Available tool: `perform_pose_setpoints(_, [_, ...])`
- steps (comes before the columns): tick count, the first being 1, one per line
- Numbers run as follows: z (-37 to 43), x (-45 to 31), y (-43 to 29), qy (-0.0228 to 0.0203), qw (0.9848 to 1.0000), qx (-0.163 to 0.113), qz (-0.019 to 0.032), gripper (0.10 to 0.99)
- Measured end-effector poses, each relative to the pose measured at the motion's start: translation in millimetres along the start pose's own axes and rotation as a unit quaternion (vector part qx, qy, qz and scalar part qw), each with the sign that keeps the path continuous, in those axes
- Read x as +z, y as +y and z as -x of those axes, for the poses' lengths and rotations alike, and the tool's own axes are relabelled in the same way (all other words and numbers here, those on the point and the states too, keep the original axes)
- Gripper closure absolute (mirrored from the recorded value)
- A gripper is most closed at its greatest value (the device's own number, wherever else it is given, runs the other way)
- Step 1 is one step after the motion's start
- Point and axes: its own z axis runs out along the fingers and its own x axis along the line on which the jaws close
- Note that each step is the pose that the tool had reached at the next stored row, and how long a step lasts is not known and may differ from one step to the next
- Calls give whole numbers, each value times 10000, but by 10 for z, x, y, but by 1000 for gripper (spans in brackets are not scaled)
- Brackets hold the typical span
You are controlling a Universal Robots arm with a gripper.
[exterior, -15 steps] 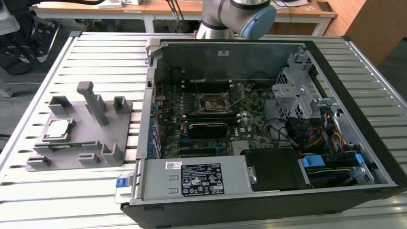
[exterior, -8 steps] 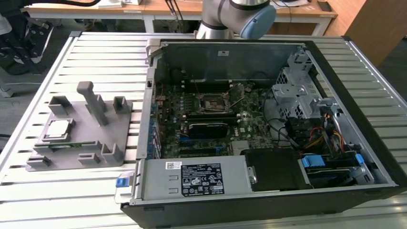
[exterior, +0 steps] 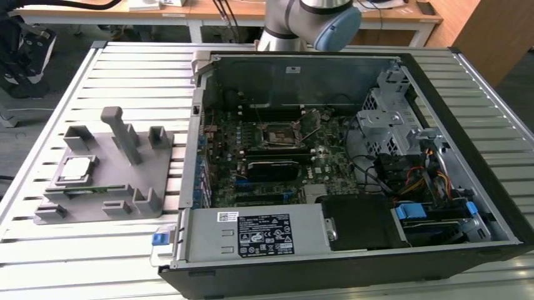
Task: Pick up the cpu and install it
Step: 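Reach for the cpu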
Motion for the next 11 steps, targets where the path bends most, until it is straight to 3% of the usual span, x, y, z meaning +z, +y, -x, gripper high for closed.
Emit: perform_pose_setpoints(11, [-197,5,4,2,10000,0,0,980])
